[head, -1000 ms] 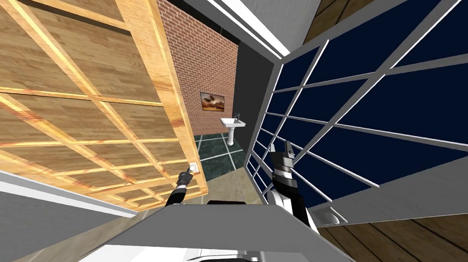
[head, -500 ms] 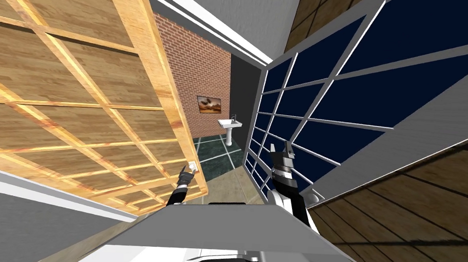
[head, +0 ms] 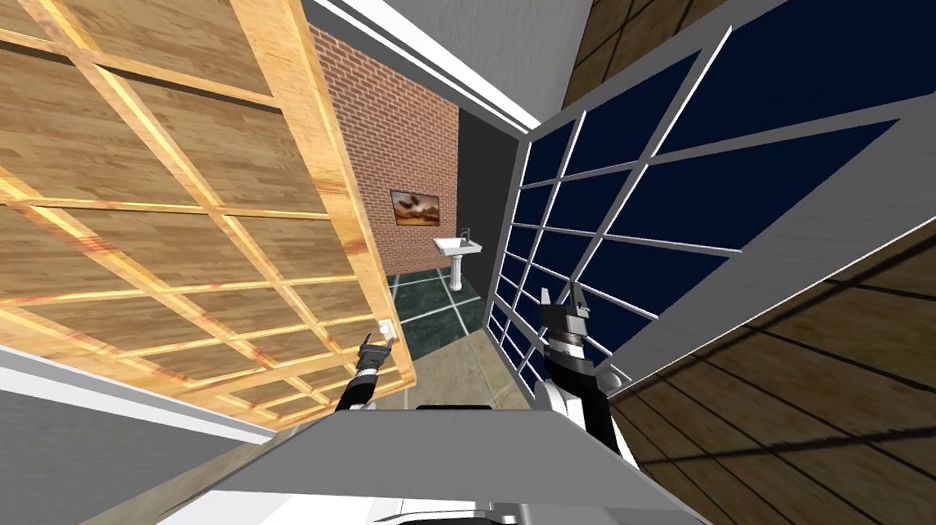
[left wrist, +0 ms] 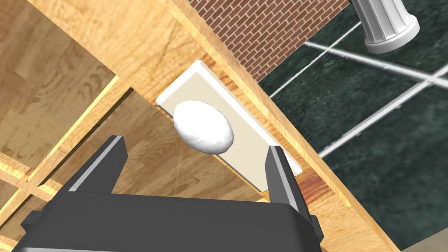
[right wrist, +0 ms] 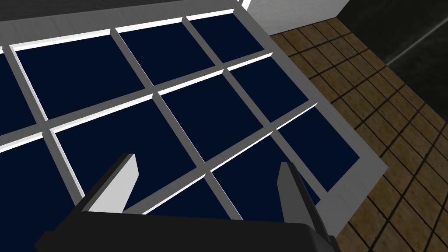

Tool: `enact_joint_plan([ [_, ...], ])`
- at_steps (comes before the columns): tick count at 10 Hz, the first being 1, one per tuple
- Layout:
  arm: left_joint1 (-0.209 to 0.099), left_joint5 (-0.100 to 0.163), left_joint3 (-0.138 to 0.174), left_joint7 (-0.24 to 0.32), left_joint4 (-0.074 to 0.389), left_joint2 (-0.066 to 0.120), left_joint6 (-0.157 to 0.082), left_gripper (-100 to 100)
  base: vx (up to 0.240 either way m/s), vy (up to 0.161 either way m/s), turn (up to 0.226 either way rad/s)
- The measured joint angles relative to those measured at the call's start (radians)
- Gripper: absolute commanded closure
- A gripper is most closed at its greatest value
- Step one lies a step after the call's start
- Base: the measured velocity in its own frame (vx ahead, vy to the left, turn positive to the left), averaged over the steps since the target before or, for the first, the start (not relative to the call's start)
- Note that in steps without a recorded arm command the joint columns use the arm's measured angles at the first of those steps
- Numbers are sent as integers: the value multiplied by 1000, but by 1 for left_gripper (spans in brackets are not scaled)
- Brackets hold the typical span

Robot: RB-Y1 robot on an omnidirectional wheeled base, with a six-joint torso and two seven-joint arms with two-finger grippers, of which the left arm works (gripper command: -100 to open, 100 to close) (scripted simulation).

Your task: Pull the door open

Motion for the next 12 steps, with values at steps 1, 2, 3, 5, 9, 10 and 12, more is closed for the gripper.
enact_joint_plan([
  [1,0,6,-3,21,-1,0,0,-100,-41,6,-35],
  [2,0,15,-7,46,-3,-1,0,-100,-58,9,-51],
  [3,0,27,-13,75,-5,-2,-1,-100,-48,7,-21],
  [5,1,42,-19,122,-12,-4,1,-100,-47,10,-46],
  [9,0,75,-34,221,-19,-7,1,-100,-37,8,-27],
  [10,0,84,-38,246,-22,-8,1,-100,-54,10,-53],
  [12,0,102,-46,296,-27,-10,2,-100,-43,9,-27],
])
